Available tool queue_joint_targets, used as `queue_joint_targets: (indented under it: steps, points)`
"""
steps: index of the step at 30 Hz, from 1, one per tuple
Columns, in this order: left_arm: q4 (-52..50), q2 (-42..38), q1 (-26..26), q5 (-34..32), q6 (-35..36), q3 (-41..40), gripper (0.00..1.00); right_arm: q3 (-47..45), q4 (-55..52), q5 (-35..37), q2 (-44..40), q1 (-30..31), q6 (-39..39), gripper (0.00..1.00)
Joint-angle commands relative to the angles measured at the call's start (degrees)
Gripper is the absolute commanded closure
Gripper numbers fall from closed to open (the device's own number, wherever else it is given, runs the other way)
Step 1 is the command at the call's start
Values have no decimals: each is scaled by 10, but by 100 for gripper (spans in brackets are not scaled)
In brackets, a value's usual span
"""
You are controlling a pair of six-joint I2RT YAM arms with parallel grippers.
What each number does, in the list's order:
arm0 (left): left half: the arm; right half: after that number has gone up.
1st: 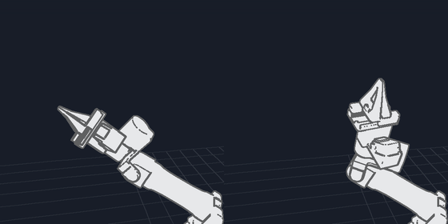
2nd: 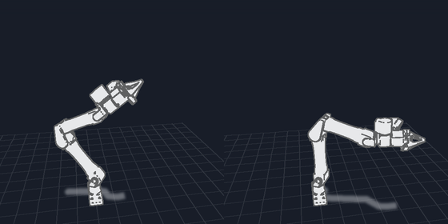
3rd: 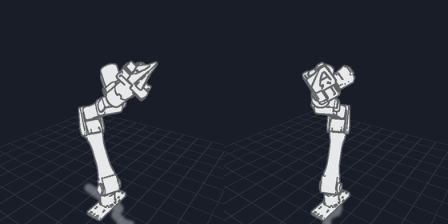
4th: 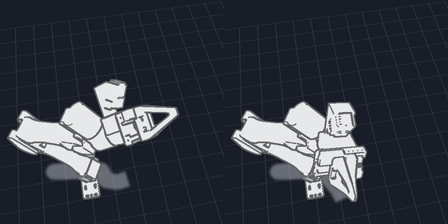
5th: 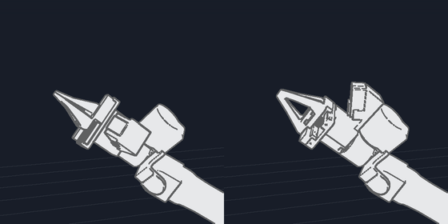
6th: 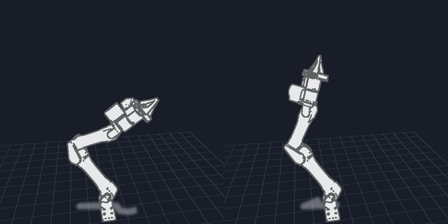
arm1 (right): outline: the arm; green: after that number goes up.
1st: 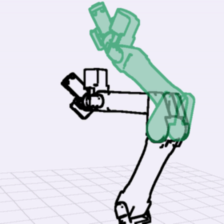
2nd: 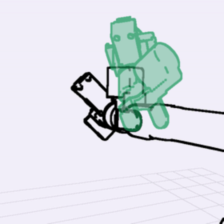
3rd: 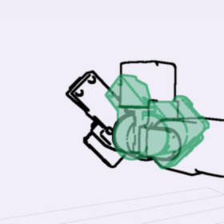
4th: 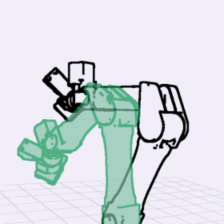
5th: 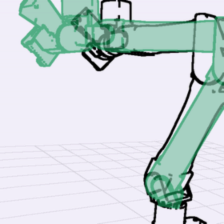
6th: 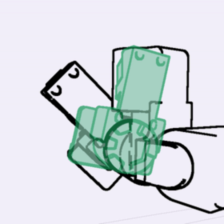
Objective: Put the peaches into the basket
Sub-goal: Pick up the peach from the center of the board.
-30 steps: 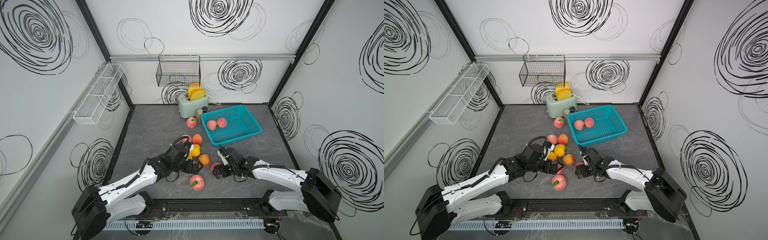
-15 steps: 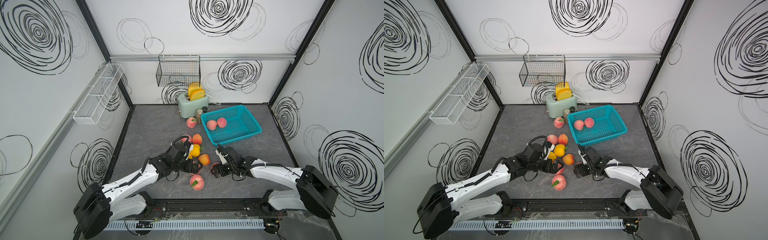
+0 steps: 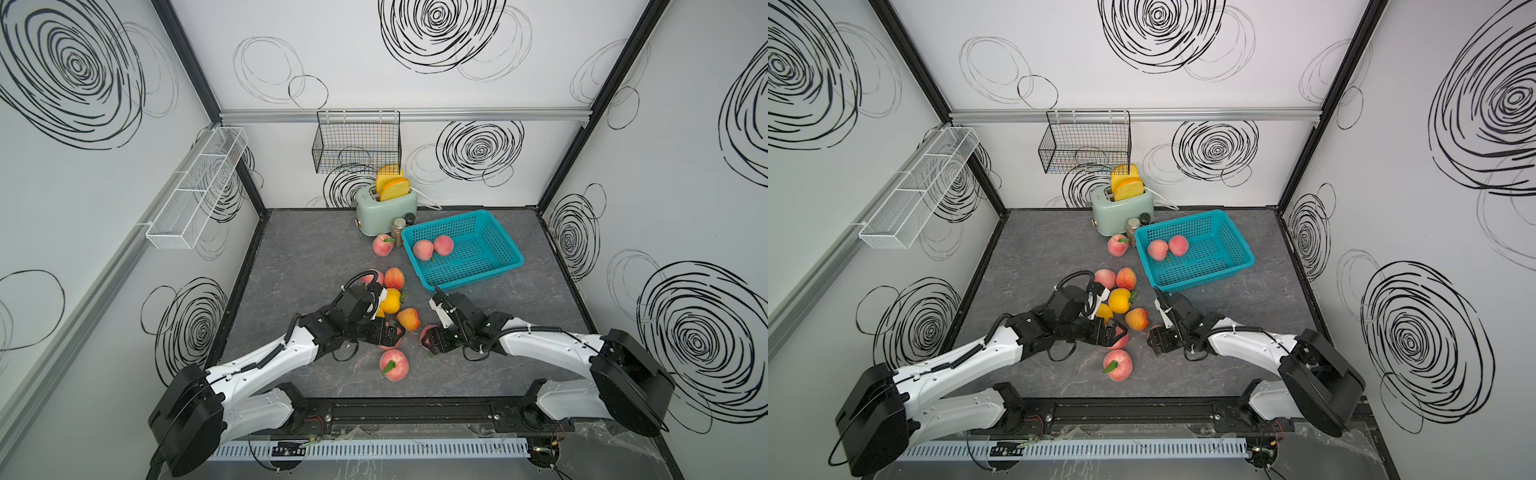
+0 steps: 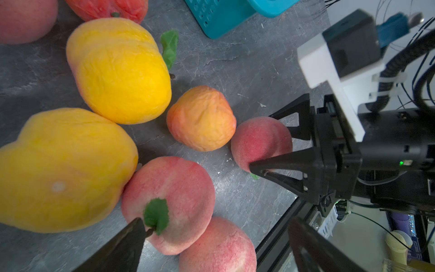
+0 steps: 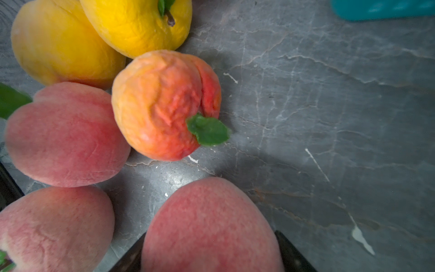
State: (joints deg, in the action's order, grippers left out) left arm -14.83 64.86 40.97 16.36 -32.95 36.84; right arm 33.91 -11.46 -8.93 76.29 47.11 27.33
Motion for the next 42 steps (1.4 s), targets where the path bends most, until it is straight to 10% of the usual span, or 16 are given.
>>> queue_joint_targets:
  steps: [1, 42]
  points:
    - [21, -5, -5, 3, 3, -4, 2, -1, -10, 6, -7, -2, -7, 31]
    - [14, 23, -77, 32, 63, 102, 2, 211, -164, 12, -30, -108, -132, 32]
